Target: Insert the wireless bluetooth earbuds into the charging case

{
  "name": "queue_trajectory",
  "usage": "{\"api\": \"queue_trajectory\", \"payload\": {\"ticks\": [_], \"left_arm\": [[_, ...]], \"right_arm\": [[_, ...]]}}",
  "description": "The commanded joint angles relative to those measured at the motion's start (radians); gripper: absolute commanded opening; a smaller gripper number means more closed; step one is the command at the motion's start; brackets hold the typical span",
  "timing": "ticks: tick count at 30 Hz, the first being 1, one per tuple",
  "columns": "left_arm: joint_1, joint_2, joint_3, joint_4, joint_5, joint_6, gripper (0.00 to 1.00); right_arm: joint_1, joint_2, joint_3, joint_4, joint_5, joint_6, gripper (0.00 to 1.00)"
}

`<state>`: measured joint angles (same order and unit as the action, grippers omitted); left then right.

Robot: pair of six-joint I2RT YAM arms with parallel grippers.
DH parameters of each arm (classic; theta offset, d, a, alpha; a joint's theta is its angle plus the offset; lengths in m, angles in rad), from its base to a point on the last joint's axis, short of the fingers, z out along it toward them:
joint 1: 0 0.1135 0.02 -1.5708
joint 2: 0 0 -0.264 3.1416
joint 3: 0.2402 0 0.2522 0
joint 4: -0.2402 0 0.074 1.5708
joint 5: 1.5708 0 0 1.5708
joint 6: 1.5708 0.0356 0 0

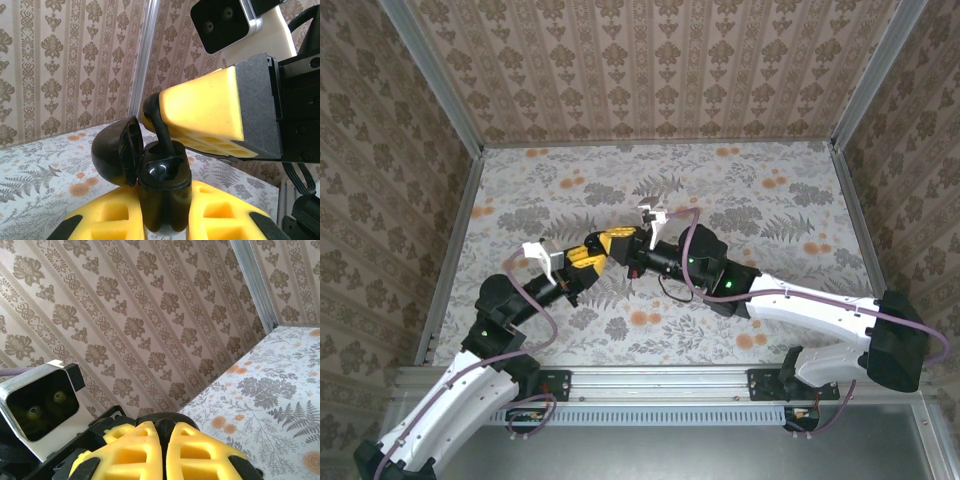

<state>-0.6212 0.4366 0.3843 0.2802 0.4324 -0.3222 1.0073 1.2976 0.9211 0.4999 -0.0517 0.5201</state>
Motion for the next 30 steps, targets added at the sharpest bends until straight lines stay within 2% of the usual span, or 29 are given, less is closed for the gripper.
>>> {"api": "queue_trajectory", "payload": {"ticks": [1, 16, 24, 30], "left_arm": [[-0.003, -0.013, 0.008, 0.048, -0.029, -0.016, 0.0], [-0.003, -0.038, 0.01, 0.031, -0.105, -0.018, 0.0], [-0.003, -0.037, 0.018, 0.027, -0.13, -0.027, 0.0], [-0.003, -0.042, 0.019, 0.032, -0.141, -0.03, 0.0]], "right_arm": [[0.013, 0.008, -0.028, 0.048, 0.026, 0.01, 0.07], [0.058, 0.004, -0.088, 0.076, 0.082, 0.062, 0.07], [0.09, 0.014, -0.08, 0.052, 0.112, 0.023, 0.07], [0.096, 0.002, -0.103, 0.043, 0.194, 0.067, 0.06]]}}
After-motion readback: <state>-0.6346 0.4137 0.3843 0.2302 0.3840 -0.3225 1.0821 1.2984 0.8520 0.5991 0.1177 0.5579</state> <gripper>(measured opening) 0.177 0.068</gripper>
